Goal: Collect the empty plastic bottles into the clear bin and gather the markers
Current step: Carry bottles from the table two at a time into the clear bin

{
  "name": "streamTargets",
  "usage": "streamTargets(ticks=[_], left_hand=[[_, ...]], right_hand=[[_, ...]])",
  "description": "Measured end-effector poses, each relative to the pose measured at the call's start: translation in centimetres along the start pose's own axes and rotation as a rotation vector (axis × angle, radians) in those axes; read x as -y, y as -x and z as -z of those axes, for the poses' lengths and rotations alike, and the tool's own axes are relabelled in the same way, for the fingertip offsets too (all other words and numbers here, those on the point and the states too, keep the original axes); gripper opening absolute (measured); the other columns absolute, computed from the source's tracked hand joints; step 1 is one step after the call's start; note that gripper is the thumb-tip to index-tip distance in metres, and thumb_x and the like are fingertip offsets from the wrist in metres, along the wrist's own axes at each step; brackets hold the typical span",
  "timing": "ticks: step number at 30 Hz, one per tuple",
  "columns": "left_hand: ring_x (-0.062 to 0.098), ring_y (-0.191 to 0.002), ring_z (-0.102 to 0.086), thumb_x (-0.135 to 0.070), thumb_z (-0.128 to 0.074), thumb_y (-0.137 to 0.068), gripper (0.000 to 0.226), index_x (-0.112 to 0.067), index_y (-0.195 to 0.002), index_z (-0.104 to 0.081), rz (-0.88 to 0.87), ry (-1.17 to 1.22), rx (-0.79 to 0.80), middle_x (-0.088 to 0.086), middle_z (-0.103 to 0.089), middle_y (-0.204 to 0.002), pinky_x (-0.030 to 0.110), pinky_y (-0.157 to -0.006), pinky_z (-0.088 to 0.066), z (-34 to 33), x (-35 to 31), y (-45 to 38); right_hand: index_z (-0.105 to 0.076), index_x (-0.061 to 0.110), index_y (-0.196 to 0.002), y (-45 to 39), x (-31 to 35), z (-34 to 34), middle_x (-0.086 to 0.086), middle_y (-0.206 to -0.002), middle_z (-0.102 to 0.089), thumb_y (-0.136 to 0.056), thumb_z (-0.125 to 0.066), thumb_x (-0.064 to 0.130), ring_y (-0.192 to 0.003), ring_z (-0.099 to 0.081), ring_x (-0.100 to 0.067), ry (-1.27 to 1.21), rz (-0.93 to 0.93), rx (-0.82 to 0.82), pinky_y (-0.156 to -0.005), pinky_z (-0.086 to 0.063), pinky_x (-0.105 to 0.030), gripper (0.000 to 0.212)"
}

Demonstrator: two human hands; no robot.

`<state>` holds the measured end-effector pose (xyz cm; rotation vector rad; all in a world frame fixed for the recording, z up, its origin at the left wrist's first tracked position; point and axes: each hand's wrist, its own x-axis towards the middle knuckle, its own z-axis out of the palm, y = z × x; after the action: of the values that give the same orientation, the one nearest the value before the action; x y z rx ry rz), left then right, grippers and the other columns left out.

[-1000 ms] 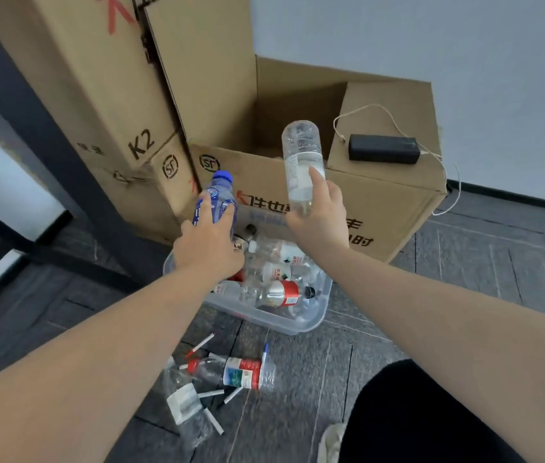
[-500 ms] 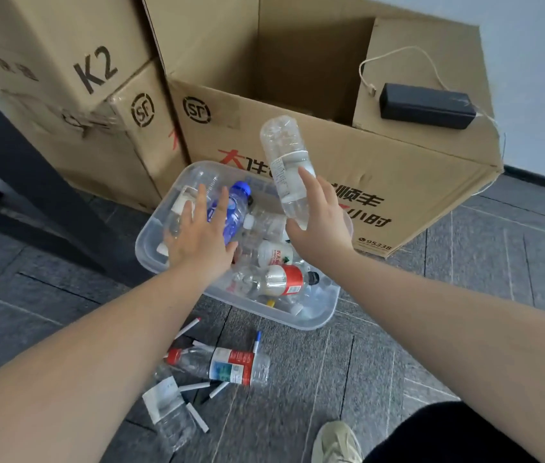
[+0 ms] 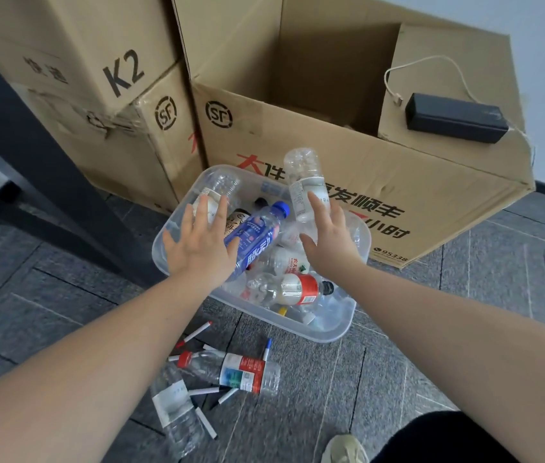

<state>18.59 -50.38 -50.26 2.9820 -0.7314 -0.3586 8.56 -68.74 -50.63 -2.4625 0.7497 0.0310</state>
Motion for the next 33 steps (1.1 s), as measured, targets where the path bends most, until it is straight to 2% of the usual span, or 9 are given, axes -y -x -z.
streamTargets(ticks=[2, 4, 5, 8, 14, 21, 27, 30, 33], left_hand=[[0.02, -0.148, 0.004, -0.051, -0.03, -0.098, 0.068, -0.035, -0.15, 0.01, -0.004, -0.011, -0.027, -0.003, 0.009, -0.161, 0.056, -0.114, -0.015, 0.2, 0.3, 0.1], [0.021, -0.148, 0.003, -0.05, -0.031, -0.098, 0.067, -0.034, -0.151, 0.008, -0.011, -0.012, -0.043, -0.001, 0.008, -0.161, 0.056, -0.114, -0.015, 0.5, 0.6, 0.2], [0.022, -0.148, 0.003, -0.05, -0.031, -0.098, 0.067, -0.034, -0.151, 0.008, -0.013, -0.008, -0.044, -0.001, 0.008, -0.161, 0.055, -0.114, -0.015, 0.6, 0.7, 0.3], [0.021, -0.148, 0.005, -0.05, -0.029, -0.099, 0.066, -0.034, -0.151, 0.008, -0.017, -0.006, -0.026, -0.002, 0.01, -0.161, 0.054, -0.115, -0.013, 1.1, 0.8, 0.6], [0.021, -0.148, 0.009, -0.049, -0.028, -0.099, 0.065, -0.035, -0.151, 0.008, -0.019, -0.023, 0.001, -0.003, 0.012, -0.16, 0.053, -0.117, -0.01, 3.3, 0.7, 1.1], [0.022, -0.147, 0.01, -0.046, -0.029, -0.099, 0.064, -0.033, -0.151, 0.005, -0.099, -0.074, -0.023, -0.002, 0.013, -0.16, 0.051, -0.117, -0.009, 10.0, 0.5, 3.4], [0.025, -0.148, 0.009, -0.047, -0.03, -0.099, 0.064, -0.033, -0.152, 0.004, -0.164, -0.139, -0.113, 0.001, 0.012, -0.161, 0.052, -0.117, -0.008, 18.5, -0.1, 7.0], [0.025, -0.148, 0.005, -0.045, -0.03, -0.099, 0.061, -0.031, -0.152, -0.003, -0.183, -0.148, -0.215, 0.001, 0.006, -0.161, 0.052, -0.116, -0.01, 23.4, -0.5, 9.7], [0.025, -0.148, 0.005, -0.044, -0.031, -0.099, 0.06, -0.031, -0.152, -0.006, -0.197, -0.165, -0.317, 0.001, 0.004, -0.161, 0.053, -0.116, -0.012, 28.4, -0.8, 13.1]], right_hand=[[0.001, 0.037, -0.15, -0.2, -0.2, -0.3, -0.011, -0.158, -0.008, -0.095, -0.052, 0.029, -0.128, -0.041, -0.039, 0.014, -0.044, 0.086, -0.091, -0.048, -0.045, 0.077], [0.007, 0.033, -0.151, -0.2, -0.5, -0.8, -0.013, -0.16, -0.003, -0.095, -0.054, 0.037, -0.144, -0.016, -0.039, 0.103, -0.066, 0.238, -0.112, -0.029, -0.054, 0.083], [0.009, 0.03, -0.151, -0.1, -0.6, -1.1, -0.013, -0.16, 0.001, -0.094, -0.053, 0.04, -0.147, -0.002, -0.037, 0.159, -0.068, 0.317, -0.117, -0.017, -0.053, 0.085], [0.008, 0.028, -0.152, 0.1, -0.2, -1.0, -0.011, -0.161, 0.006, -0.095, -0.05, 0.044, -0.147, 0.009, -0.033, 0.19, -0.076, 0.399, -0.119, -0.008, -0.051, 0.083], [0.004, 0.028, -0.153, 0.4, 1.5, 0.5, -0.008, -0.162, 0.003, -0.098, -0.047, 0.038, -0.148, 0.007, -0.028, 0.12, -0.004, 0.298, -0.118, -0.009, -0.048, 0.075], [0.0, 0.028, -0.153, 1.9, 5.2, 4.6, -0.003, -0.162, -0.003, -0.098, -0.047, 0.037, -0.149, 0.003, -0.023, 0.103, 0.066, 0.183, -0.117, -0.015, -0.044, 0.073], [0.0, 0.03, -0.152, 5.0, 10.7, 11.2, -0.005, -0.162, -0.002, -0.098, -0.046, 0.035, -0.149, 0.004, -0.024, 0.167, 0.227, 0.115, -0.118, -0.013, -0.043, 0.071], [-0.001, 0.031, -0.153, 6.7, 13.8, 16.0, -0.005, -0.162, -0.003, -0.099, -0.045, 0.033, -0.149, 0.002, -0.024, 0.212, 0.303, 0.028, -0.118, -0.019, -0.045, 0.07], [0.0, 0.032, -0.152, 9.1, 17.1, 20.5, -0.004, -0.162, -0.001, -0.099, -0.044, 0.032, -0.149, 0.004, -0.023, 0.218, 0.352, -0.052, -0.119, -0.016, -0.045, 0.069]])
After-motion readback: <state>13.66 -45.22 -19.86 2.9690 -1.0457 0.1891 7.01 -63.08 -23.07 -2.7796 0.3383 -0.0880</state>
